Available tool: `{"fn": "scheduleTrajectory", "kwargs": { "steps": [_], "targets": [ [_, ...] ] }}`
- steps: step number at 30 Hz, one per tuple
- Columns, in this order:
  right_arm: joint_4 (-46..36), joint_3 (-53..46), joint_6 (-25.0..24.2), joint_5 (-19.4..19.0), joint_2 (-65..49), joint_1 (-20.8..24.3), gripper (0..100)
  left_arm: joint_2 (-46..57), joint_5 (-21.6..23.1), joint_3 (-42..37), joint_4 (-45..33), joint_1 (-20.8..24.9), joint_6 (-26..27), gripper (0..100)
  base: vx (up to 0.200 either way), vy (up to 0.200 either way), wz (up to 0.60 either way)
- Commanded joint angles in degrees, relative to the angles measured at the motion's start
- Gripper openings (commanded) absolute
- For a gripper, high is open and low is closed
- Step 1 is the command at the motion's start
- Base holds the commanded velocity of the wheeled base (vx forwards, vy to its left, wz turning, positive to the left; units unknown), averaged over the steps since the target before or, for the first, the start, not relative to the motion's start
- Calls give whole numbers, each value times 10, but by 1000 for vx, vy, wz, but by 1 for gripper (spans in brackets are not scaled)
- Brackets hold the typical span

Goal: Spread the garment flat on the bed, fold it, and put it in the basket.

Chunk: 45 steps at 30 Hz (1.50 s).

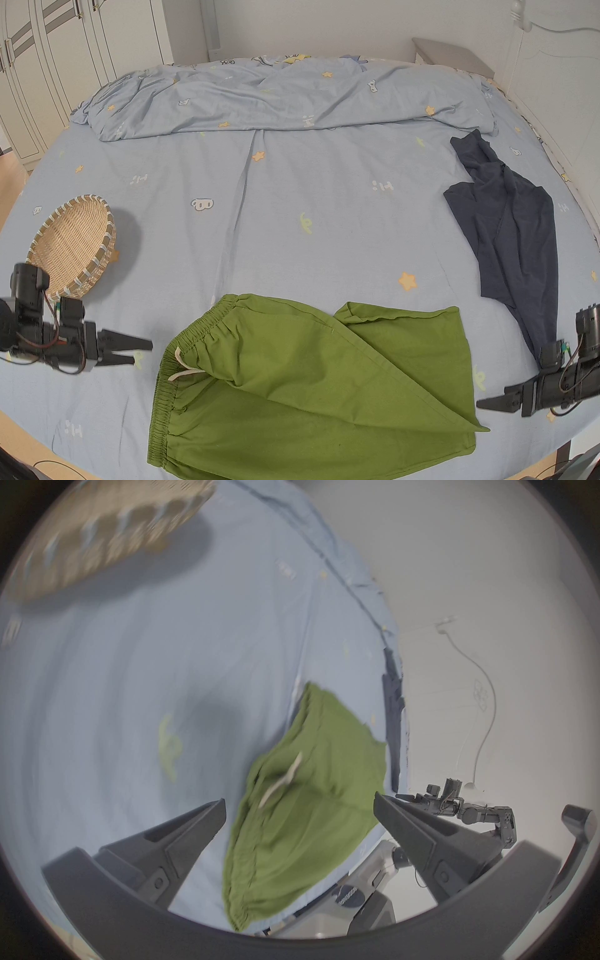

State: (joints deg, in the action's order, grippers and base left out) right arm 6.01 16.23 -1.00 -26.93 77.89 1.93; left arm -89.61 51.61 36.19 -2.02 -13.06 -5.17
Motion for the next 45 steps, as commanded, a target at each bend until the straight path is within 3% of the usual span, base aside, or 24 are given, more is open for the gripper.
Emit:
{"fn": "scheduleTrajectory", "kwargs": {
  "steps": [1,7,11,20,26,45],
  "targets": [
    [-6,125,-2,19,-2,-18,100,-56,14,168,-32,62,-58,100,0,0,0],
    [-27,225,-3,23,48,6,100,-169,7,305,-37,109,-92,100,0,0,0],
    [-24,217,-4,26,57,37,100,-217,6,360,-37,131,-100,100,0,0,0],
    [-22,217,-4,30,67,34,100,-297,-5,444,-36,177,-102,100,0,0,0],
    [-22,217,-4,30,73,38,100,-317,-6,448,-33,195,-103,100,0,0,0],
    [-23,215,-4,31,73,41,100,-348,-15,433,-34,191,-96,100,0,0,0]
  ]
}}
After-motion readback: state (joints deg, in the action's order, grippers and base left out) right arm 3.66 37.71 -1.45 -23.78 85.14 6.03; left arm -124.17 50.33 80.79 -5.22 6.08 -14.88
